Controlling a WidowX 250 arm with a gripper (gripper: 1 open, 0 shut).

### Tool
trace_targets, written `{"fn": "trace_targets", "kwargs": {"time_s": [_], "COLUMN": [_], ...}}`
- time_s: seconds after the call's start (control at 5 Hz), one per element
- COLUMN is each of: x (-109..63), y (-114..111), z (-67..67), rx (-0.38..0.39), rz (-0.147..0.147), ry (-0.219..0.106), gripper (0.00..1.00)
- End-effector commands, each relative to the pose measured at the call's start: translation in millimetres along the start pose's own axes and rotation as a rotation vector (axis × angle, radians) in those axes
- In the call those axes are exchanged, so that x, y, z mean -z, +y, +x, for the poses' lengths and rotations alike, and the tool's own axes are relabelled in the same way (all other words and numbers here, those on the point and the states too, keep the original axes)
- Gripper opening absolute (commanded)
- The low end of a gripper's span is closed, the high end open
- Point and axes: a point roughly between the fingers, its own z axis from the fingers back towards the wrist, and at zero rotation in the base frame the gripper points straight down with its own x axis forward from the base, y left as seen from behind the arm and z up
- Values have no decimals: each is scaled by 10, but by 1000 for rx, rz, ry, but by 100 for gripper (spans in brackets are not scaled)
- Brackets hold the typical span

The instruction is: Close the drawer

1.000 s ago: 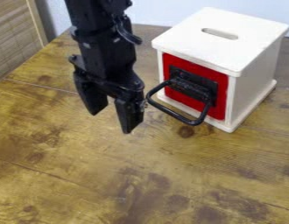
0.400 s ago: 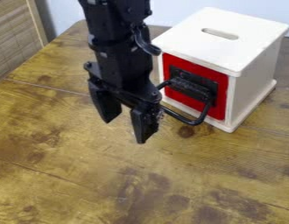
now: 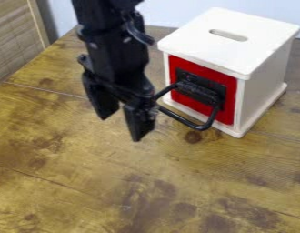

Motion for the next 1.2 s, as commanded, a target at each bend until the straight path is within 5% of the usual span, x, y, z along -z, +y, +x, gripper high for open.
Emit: {"fn": "trace_targets", "kwargs": {"time_s": [0.0,0.2,0.6,1.0], "x": [-116,-161,-112,-146], "y": [244,266,62,23], "z": [90,109,274,278], "rx": [35,48,-86,-209], "rz": [4,19,37,41], "ry": [-46,-50,-53,-57], "gripper": [100,100,100,100]}}
